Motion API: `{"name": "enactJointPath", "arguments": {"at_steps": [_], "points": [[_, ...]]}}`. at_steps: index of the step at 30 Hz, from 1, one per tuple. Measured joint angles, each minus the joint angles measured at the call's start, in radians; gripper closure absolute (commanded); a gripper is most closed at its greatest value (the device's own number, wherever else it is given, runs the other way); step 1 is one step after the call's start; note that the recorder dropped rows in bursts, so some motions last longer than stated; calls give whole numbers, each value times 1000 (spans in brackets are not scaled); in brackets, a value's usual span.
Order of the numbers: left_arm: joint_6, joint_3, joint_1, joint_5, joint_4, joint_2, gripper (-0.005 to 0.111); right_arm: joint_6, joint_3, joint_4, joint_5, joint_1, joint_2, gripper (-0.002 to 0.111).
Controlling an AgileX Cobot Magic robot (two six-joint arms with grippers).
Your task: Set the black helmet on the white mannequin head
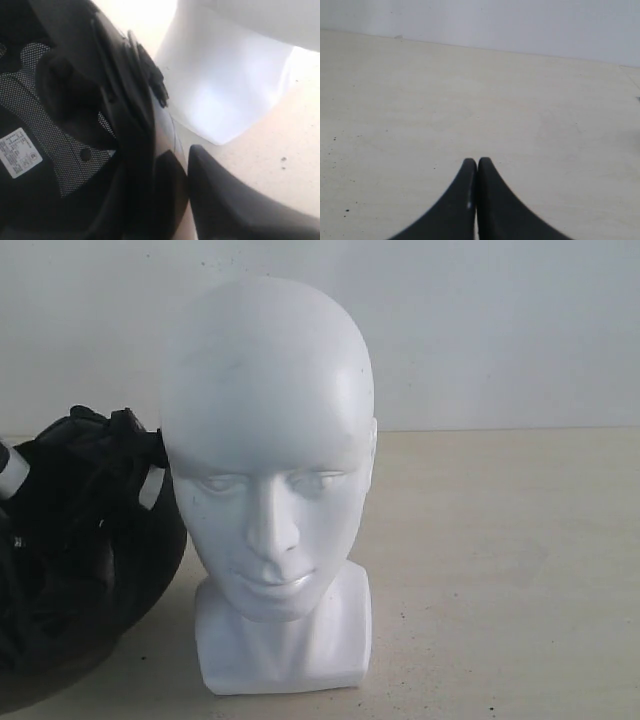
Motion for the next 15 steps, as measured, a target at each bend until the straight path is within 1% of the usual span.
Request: {"name": "enactJointPath", "arguments": {"at_steps": [5,15], "points": [[-92,41,0,54,67,-28,102,0,0,0,0,0,0,108],[-127,64,-2,61,81,-47,102,0,0,0,0,0,0,108]]}}
